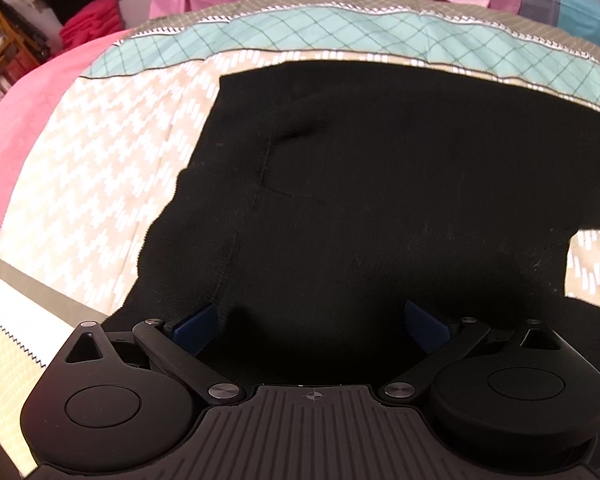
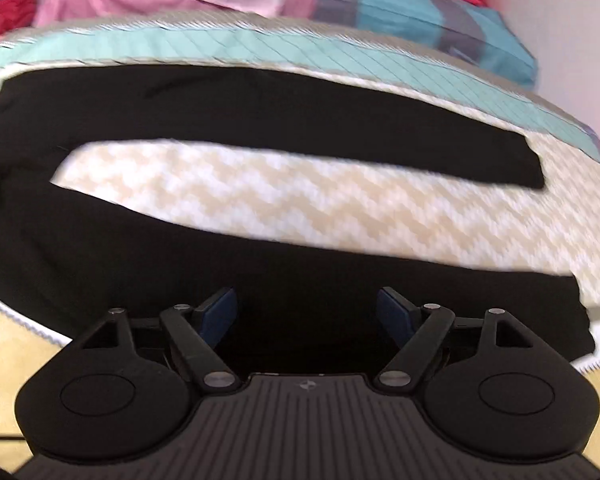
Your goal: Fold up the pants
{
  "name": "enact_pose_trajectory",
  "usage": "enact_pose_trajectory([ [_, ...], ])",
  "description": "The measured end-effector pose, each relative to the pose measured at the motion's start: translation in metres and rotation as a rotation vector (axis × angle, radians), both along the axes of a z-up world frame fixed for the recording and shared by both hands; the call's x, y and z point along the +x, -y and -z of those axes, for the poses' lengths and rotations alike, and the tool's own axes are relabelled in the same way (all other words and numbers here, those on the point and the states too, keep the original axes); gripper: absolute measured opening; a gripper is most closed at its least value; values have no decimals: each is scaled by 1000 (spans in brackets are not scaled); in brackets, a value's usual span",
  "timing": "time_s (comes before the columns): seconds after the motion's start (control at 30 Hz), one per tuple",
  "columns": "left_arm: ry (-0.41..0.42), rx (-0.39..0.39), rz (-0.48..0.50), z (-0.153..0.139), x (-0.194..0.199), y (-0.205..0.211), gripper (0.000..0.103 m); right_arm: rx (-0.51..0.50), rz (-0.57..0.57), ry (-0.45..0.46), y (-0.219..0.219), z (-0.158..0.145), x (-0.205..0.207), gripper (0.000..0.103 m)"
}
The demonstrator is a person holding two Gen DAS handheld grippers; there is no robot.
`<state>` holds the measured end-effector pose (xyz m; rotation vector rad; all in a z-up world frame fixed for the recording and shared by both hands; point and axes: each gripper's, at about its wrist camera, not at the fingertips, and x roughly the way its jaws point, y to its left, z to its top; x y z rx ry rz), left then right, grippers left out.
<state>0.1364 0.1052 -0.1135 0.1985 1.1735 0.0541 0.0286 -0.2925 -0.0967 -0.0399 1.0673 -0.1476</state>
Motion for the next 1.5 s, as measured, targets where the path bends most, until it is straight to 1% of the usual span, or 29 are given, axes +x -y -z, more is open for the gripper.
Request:
enact_pose_trajectory([
  [0.07, 7, -7, 1, -5, -2, 1, 103, 42, -47, 17, -15, -3, 7, 81],
  [0.17, 17, -20, 0, -12, -5, 4, 103, 44, -125, 24, -41, -2, 15, 81],
  [0.33, 13, -23, 13, -14, -11, 9, 103, 81, -210, -7, -74, 4, 18, 81],
  [0.43, 4, -18, 16, -11, -14, 11, 103, 78, -221, -35, -88, 7, 14, 81],
  [0.53, -7, -21, 14, -6, -14, 12, 103, 92, -207, -66, -91, 16, 17, 82],
  [0.6, -27, -19, 19, 1, -13, 12, 103, 118, -187, -105, -88, 25, 16, 85],
  [0.63, -47, -15, 23, 6, -12, 13, 103, 137, -182, -98, -85, 25, 12, 87],
  [0.7, -94, -12, 21, 19, -10, 10, 103, 164, -188, -113, -76, 23, 7, 87],
  [0.73, -83, -26, 7, 21, -11, 6, 103, 177, -177, -102, -69, 18, 2, 84],
  [0.77, -83, -41, -2, 20, -11, 3, 103, 190, -154, -67, -59, 11, -4, 84],
  [0.83, -85, -52, -3, 19, -10, 0, 103, 196, -61, 9, -33, -2, -16, 85],
  [0.9, -82, -45, 8, 20, -10, 0, 103, 176, 64, 65, -4, -6, -26, 86],
  [0.97, -82, -40, 10, 20, -9, 1, 103, 159, 173, 71, 26, 0, -34, 86],
  [1.0, -85, -38, 8, 20, -8, 1, 103, 149, 206, 58, 40, 7, -38, 86],
  [1.03, -88, -39, 8, 20, -7, 1, 103, 146, 227, 18, 54, 17, -44, 87],
  [1.07, -91, -42, 8, 21, -7, 0, 103, 169, 212, 19, 64, 21, -53, 87],
  [1.1, -95, -47, 9, 21, -8, -1, 103, 192, 177, 50, 69, 17, -63, 87],
  [1.13, -98, -50, 11, 22, -9, -2, 103, 183, 168, 31, 72, 13, -68, 87],
  [1.17, -102, -50, 14, 22, -8, -2, 103, 154, 177, 18, 74, 10, -71, 87],
  [1.23, -110, -42, 17, 23, -5, -1, 103, 103, 215, 52, 81, 2, -77, 88],
  [1.33, -123, -34, 2, 21, -7, 4, 103, 104, 273, 102, 92, -5, -76, 88],
  [1.4, -125, -30, -2, 22, -5, 4, 103, 95, 310, 96, 101, -1, -71, 88],
  [1.43, -123, -29, -1, 22, -5, 5, 103, 109, 305, 84, 104, 4, -69, 90],
  [1.5, -121, -32, 1, 23, -4, 4, 103, 123, 293, 13, 114, 15, -67, 90],
])
